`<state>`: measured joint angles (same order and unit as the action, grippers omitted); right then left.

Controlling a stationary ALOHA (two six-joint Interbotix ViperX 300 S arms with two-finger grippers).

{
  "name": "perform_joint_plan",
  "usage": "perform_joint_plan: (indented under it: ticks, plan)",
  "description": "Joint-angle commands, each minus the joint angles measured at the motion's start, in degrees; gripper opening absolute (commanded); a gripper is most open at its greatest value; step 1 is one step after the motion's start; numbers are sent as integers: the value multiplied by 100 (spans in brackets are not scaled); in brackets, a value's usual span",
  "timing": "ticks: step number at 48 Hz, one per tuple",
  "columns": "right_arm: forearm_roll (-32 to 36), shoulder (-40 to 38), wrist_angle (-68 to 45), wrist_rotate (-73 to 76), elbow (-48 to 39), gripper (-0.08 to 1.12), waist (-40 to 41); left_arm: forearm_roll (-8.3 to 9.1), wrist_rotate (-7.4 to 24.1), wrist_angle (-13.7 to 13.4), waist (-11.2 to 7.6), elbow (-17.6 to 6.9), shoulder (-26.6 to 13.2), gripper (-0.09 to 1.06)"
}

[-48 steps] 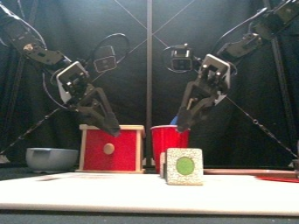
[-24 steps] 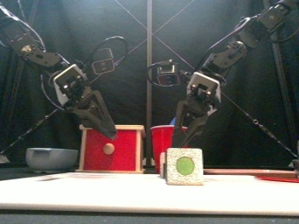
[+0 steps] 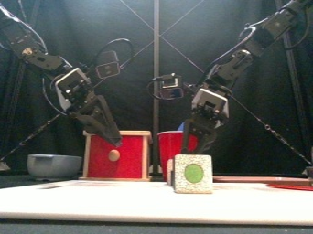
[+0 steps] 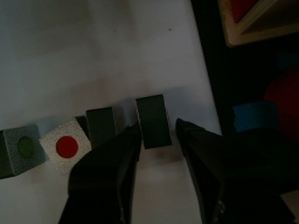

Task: Place sushi on board then cut the sushi with the knife then place the pieces on the plate
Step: Place the 4 sushi pieces on the plate

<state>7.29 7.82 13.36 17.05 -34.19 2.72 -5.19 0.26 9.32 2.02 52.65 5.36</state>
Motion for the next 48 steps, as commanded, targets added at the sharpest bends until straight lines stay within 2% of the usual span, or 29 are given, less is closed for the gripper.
perform_joint_plan:
  ticks: [1,8,21,33,40,48]
  plan:
    - [9,-141,-9,44,158,62,0,0,-9,18,18,-70,26,75]
    - [-9,-387,264,53,70,50,35,0,-9,9,18,-70,26,75]
    - [-44,-1512,1204,62,-396,51,211,-9,-18,9,18,-53,18,75]
    - [-97,-2180,1274,70,-940,51,835,-18,-18,9,18,-53,0,75]
    - [-70,-2241,1274,53,-1063,51,1318,-18,-26,9,18,-70,-9,75]
    - [62,-1916,1266,44,-1151,51,1811,-18,-35,9,26,-70,-26,75]
